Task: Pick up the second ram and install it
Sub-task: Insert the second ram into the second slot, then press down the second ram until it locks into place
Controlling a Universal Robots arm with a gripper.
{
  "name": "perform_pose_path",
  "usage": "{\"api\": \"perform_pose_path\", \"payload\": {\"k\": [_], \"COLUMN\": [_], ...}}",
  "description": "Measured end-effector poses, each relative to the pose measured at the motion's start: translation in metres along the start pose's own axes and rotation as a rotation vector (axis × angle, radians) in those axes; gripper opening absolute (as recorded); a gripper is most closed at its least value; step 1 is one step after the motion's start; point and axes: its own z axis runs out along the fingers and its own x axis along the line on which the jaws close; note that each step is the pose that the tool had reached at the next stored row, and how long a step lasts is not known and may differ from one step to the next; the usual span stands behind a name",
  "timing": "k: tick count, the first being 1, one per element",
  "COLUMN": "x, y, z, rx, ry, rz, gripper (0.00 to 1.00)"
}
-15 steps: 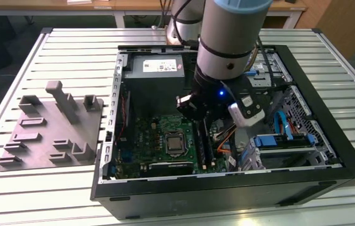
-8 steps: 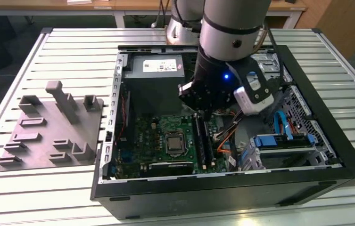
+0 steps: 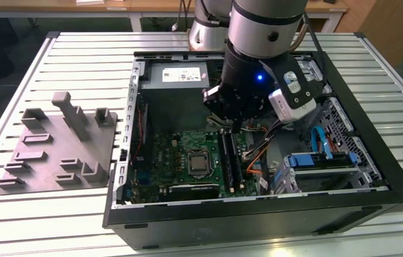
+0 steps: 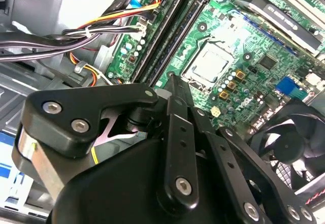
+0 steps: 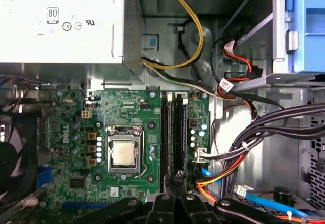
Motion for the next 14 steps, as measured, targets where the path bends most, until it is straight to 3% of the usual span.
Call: {"api": "perform_pose_path", "payload": {"k": [14], "x": [0.0001], "y": [0.0017], "z": [0.0002], "rx": [0.0005], "ry": [0.0001], "rz": [0.000], "gripper": [0.11]}}
